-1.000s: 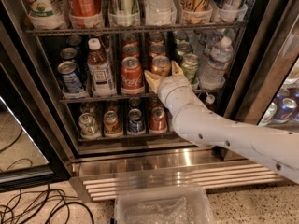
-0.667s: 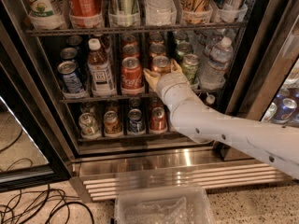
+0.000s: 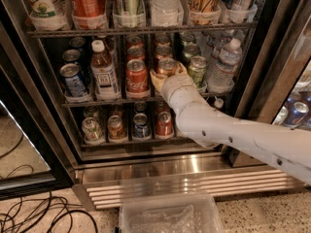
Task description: Pick orange can from middle shelf of fridge
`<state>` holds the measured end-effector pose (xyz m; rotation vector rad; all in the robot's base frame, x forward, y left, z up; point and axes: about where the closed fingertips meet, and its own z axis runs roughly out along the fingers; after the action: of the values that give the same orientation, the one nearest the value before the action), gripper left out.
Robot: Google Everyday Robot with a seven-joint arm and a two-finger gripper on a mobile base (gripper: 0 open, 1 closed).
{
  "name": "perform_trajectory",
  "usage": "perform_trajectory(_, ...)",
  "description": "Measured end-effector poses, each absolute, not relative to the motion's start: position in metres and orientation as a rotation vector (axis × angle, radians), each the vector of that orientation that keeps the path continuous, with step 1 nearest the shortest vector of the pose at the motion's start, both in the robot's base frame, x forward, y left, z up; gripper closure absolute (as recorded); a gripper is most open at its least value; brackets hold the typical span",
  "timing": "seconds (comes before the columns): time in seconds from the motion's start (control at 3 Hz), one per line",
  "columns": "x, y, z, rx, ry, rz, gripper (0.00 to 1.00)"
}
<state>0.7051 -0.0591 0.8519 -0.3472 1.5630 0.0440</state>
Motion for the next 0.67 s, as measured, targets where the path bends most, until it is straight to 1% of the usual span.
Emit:
perform_trajectory(0.33,0.699,-0.060,0.865,-0.362,1.536,0.051,0.97)
perform_trajectory(0.67,0.687,-0.058,0.893,-0.392,1.482,0.100,1.00)
